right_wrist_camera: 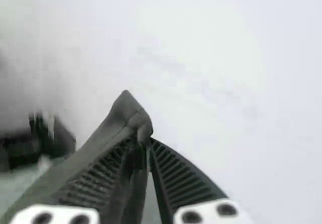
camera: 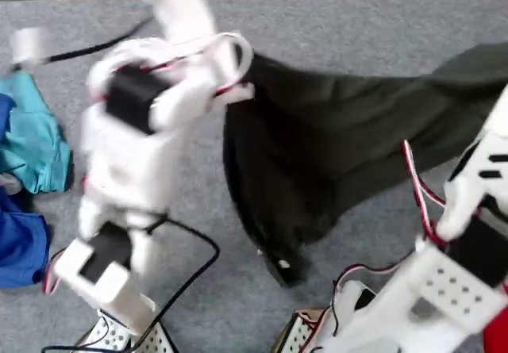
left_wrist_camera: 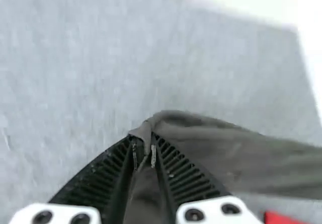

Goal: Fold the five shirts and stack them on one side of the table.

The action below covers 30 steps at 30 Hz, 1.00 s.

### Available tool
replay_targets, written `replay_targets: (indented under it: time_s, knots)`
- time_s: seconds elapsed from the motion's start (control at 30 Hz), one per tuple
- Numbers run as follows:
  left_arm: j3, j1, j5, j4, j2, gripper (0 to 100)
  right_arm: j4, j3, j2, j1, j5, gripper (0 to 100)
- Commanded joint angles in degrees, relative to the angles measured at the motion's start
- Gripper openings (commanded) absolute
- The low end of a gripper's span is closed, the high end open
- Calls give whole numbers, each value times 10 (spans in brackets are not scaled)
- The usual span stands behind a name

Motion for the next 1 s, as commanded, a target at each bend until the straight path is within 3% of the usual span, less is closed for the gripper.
replay_targets:
  time_s: [0.0, 0.13, 0.4, 0.6, 0.97]
  knots:
    - [-28, -18, -40, 5, -96, 19, 18, -95, -20, 29, -55, 5]
    - [-28, -36, -86, 5, -179, 19, 37, -167, -15, 58, -97, 5]
    - [-26, -99, -152, 5, -302, 19, 62, -275, 7, 65, -98, 5]
    - [55, -135, -201, 5, -397, 19, 81, -324, 6, 65, -95, 5]
    - [193, -136, -277, 5, -538, 19, 136, -378, -3, 65, -62, 4]
